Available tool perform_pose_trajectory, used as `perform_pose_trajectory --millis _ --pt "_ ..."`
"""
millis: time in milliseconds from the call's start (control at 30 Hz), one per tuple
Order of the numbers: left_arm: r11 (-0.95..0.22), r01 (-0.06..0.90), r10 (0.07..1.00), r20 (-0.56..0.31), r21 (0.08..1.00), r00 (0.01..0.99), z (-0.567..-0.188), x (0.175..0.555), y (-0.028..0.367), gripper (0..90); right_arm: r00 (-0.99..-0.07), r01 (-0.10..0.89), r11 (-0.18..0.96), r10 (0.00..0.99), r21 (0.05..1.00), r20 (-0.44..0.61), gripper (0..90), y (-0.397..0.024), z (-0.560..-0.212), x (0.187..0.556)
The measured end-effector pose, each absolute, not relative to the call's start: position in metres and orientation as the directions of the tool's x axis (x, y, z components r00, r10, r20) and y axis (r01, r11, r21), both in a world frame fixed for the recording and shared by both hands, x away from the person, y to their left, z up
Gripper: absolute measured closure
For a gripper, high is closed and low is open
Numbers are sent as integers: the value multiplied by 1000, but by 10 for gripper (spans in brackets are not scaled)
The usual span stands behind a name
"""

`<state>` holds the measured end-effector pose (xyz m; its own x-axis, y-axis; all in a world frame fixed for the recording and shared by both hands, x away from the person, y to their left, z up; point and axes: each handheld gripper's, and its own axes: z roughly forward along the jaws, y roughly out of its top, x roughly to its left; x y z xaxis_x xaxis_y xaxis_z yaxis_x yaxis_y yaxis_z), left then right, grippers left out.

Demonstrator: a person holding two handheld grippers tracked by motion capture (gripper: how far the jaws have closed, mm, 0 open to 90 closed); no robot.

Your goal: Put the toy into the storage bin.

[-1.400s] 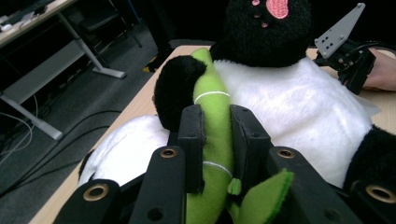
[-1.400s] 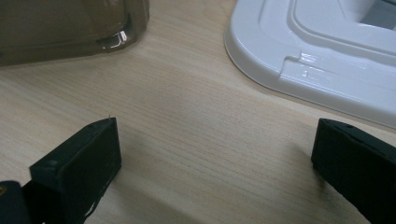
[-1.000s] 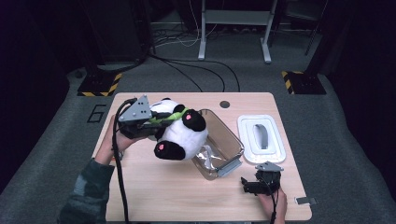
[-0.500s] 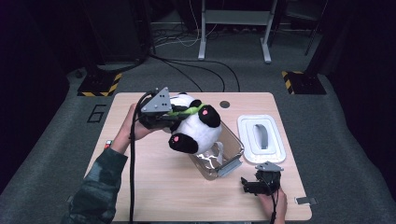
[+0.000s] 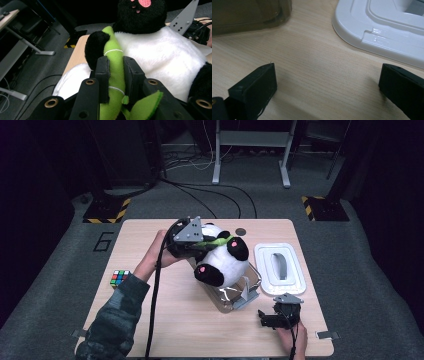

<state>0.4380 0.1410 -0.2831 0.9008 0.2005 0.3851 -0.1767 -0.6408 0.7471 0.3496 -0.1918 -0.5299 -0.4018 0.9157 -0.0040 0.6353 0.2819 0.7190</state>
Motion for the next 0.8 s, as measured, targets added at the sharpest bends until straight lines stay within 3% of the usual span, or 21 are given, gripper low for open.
perform_pose_trajectory --millis 800 --pt "-705 -159 125 342 691 931 -320 449 109 754 -397 637 277 918 719 -3 10 -191 -530 349"
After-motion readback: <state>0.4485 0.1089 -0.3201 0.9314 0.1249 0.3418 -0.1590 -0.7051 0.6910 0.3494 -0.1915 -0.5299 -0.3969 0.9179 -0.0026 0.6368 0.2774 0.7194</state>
